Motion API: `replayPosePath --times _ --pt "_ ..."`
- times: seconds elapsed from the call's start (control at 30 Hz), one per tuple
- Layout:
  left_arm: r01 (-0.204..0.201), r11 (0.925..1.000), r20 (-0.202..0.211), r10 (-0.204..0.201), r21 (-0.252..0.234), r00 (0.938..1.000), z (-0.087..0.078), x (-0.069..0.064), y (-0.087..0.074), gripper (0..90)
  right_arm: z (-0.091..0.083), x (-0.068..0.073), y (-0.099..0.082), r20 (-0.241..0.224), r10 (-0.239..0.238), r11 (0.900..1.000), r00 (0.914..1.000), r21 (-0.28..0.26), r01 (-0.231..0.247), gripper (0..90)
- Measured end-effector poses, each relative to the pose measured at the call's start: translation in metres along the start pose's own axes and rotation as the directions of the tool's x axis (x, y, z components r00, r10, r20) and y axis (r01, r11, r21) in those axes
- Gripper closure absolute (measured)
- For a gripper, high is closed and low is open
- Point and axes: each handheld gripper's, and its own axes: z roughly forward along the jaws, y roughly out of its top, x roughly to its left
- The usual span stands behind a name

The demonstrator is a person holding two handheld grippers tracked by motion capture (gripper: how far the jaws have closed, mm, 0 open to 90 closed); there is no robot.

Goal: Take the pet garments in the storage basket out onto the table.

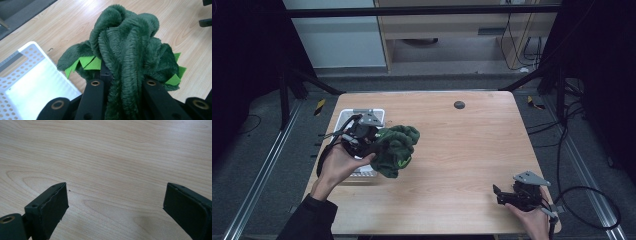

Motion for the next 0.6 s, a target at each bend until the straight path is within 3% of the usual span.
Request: replayPosePath --times 0.6 --pt "-0.028 0.9994 0.052 0.027 0.021 0.9983 0.029 -0.017 0.002 78.8 0.0 0.0 0.0 0.0 -0.005 1.0 1.0 -0.002 0.005 5.7"
